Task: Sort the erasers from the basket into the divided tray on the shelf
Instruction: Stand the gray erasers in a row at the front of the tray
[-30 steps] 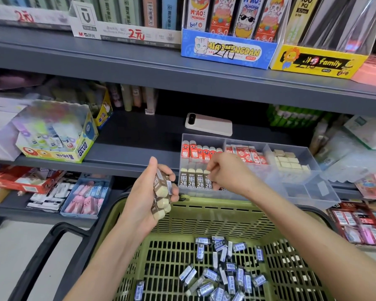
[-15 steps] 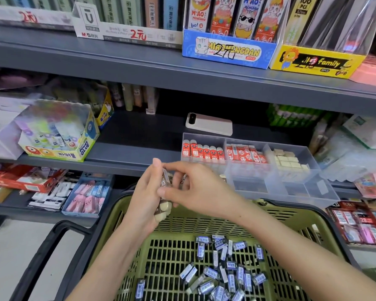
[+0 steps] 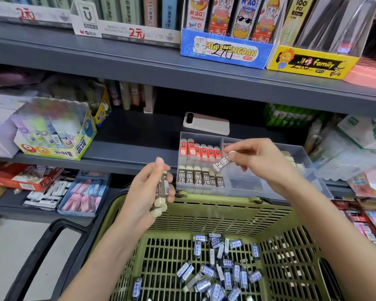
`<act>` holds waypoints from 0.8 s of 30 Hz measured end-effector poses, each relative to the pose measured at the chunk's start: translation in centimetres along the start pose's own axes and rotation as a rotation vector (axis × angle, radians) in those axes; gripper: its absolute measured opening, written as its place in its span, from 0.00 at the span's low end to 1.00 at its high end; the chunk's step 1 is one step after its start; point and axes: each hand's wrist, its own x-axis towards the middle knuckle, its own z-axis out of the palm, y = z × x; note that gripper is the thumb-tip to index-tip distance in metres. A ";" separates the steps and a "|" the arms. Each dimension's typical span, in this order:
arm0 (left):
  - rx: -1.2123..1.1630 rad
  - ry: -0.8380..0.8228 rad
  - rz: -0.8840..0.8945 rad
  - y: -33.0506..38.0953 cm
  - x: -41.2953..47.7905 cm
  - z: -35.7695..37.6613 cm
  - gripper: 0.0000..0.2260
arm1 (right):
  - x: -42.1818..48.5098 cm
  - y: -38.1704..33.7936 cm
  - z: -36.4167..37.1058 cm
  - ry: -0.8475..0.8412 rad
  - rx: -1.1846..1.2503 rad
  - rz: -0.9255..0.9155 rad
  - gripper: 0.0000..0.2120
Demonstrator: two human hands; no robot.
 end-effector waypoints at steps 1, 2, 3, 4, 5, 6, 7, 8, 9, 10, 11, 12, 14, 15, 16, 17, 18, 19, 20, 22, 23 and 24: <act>-0.010 0.002 -0.009 0.0 0.0 0.0 0.17 | 0.5 0.3 -0.1 -0.027 -0.083 -0.014 0.07; -0.016 0.004 -0.014 0.0 0.0 0.0 0.17 | 1.0 0.6 -0.2 -0.061 -0.161 -0.013 0.07; -0.018 0.007 -0.017 0.0 0.0 0.0 0.17 | 1.5 0.8 -0.2 -0.095 -0.240 0.001 0.08; -0.019 0.010 -0.019 0.1 0.0 -0.1 0.17 | 1.9 1.0 -0.1 -0.128 -0.307 0.020 0.09; -0.019 0.011 -0.020 0.1 0.0 -0.1 0.17 | 2.3 1.0 0.0 -0.165 -0.342 0.041 0.10; -0.017 0.011 -0.020 0.1 0.0 -0.1 0.17 | 2.6 1.1 0.3 -0.212 -0.340 0.057 0.11; -0.014 0.011 -0.020 0.1 0.0 0.0 0.17 | 2.8 1.0 0.5 -0.261 -0.318 0.066 0.11; -0.010 0.011 -0.021 0.1 0.0 0.0 0.17 | 3.0 1.0 0.8 -0.299 -0.289 0.069 0.12; -0.008 0.011 -0.022 0.2 -0.1 0.0 0.17 | 3.1 1.1 1.1 -0.314 -0.268 0.070 0.11; -0.008 0.009 -0.021 0.2 -0.1 0.1 0.17 | 3.2 1.3 1.4 -0.306 -0.262 0.067 0.11; -0.010 0.005 -0.020 0.2 -0.1 0.0 0.17 | 3.3 1.5 1.5 -0.285 -0.274 0.059 0.10; -0.013 0.002 -0.019 0.1 0.0 0.0 0.17 | 3.2 1.8 1.7 -0.256 -0.304 0.041 0.09; -0.014 -0.001 -0.017 0.1 0.0 0.0 0.17 | 2.9 2.4 2.3 -0.193 -0.382 -0.018 0.06; -0.013 -0.001 -0.016 0.1 0.0 0.0 0.18 | 2.6 2.8 2.7 -0.156 -0.420 -0.047 0.05; -0.013 0.000 -0.015 0.0 0.0 0.0 0.18 | 2.3 3.1 3.1 -0.111 -0.464 -0.076 0.05; -0.014 0.003 -0.015 0.0 0.0 0.0 0.17 | 2.0 3.3 3.5 -0.065 -0.502 -0.104 0.06; -0.018 0.005 -0.015 0.0 0.1 0.0 0.17 | 1.7 3.5 3.9 -0.028 -0.521 -0.130 0.07; -0.023 0.007 -0.016 0.0 0.1 0.1 0.16 | 1.6 3.6 4.0 -0.006 -0.520 -0.142 0.07; -0.031 0.008 -0.018 -0.1 0.2 0.1 0.16 | 1.4 3.6 4.1 0.003 -0.517 -0.141 0.08; -0.056 0.006 -0.024 -0.1 0.2 0.2 0.16 | 1.1 3.4 4.1 0.044 -0.618 -0.149 0.10; -0.067 0.003 -0.023 -0.2 0.1 0.3 0.17 | 0.9 3.0 4.2 0.106 -0.705 -0.182 0.11; -0.071 0.003 -0.021 -0.2 0.1 0.4 0.17 | 0.5 2.5 4.3 0.189 -0.756 -0.245 0.12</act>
